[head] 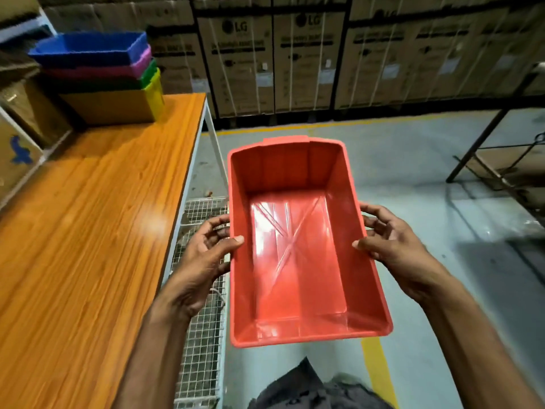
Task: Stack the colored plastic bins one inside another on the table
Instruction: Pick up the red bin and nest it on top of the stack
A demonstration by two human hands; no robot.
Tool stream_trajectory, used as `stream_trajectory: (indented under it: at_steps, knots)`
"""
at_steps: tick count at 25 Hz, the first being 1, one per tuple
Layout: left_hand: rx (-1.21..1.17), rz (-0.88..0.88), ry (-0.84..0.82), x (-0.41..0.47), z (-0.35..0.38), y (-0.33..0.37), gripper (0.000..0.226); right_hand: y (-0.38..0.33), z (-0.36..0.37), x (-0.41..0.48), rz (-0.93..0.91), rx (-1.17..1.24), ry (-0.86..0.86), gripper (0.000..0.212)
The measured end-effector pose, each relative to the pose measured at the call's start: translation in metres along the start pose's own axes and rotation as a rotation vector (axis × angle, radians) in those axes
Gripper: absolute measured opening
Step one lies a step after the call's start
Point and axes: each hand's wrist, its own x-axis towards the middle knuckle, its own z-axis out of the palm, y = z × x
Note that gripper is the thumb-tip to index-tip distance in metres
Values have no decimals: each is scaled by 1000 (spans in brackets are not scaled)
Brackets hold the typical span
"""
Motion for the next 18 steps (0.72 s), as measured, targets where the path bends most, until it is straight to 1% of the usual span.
stream_trajectory:
  at_steps: [2, 4, 6, 11, 13, 16, 18]
  knots:
    - [-28, 26, -16, 45, 1, 16, 47, -9, 5, 41, -26, 33, 64, 69]
    - [-14, 55, -30, 88, 0, 29, 50, -18, 5, 84, -64, 39, 80, 69]
    - [-11, 94, -25, 132, 3, 46, 49, -31, 2, 131, -92, 45, 78, 70]
    - [-6, 171, 65, 274, 31, 86, 48, -59, -10, 286, -120, 71, 59, 68]
    - [-26, 151, 126, 340, 41, 102, 49, -75, -15, 360, -71, 116, 33, 66]
    - [-52, 77, 211, 422, 51, 128, 40, -98, -20, 460, 31, 155, -16, 64]
    - [-91, 48, 258, 472, 54, 148, 38, -118, -23, 526, 61, 154, -47, 64]
